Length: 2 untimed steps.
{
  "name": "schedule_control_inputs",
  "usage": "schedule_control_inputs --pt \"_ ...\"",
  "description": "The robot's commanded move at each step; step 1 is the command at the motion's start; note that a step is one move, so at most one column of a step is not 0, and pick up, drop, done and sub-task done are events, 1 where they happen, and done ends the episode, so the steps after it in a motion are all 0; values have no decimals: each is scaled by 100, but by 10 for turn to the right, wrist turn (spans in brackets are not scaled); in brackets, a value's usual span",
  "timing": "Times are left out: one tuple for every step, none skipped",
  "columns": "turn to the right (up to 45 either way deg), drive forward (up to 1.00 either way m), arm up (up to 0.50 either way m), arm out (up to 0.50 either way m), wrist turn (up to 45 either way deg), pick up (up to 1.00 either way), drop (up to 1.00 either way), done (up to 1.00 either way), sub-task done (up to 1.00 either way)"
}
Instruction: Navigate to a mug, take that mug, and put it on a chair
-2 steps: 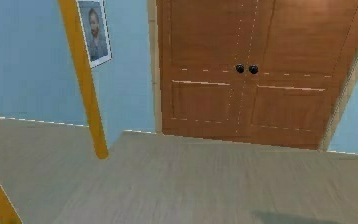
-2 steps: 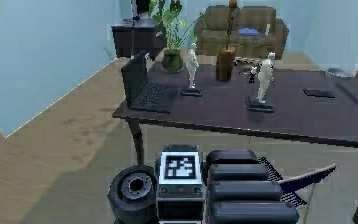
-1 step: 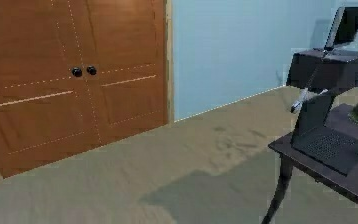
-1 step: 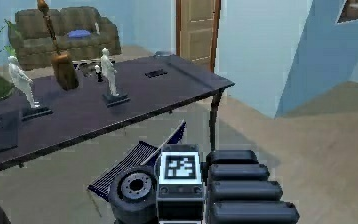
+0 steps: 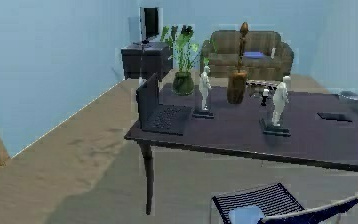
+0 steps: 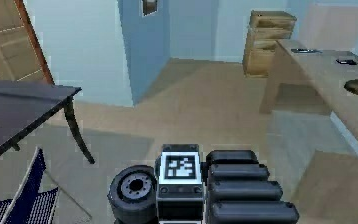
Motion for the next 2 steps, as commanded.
schedule_control_inputs --pt "330 0 0 0 0 0 0 0 0" --pt "-450 0 0 0 0 0 0 0 0"
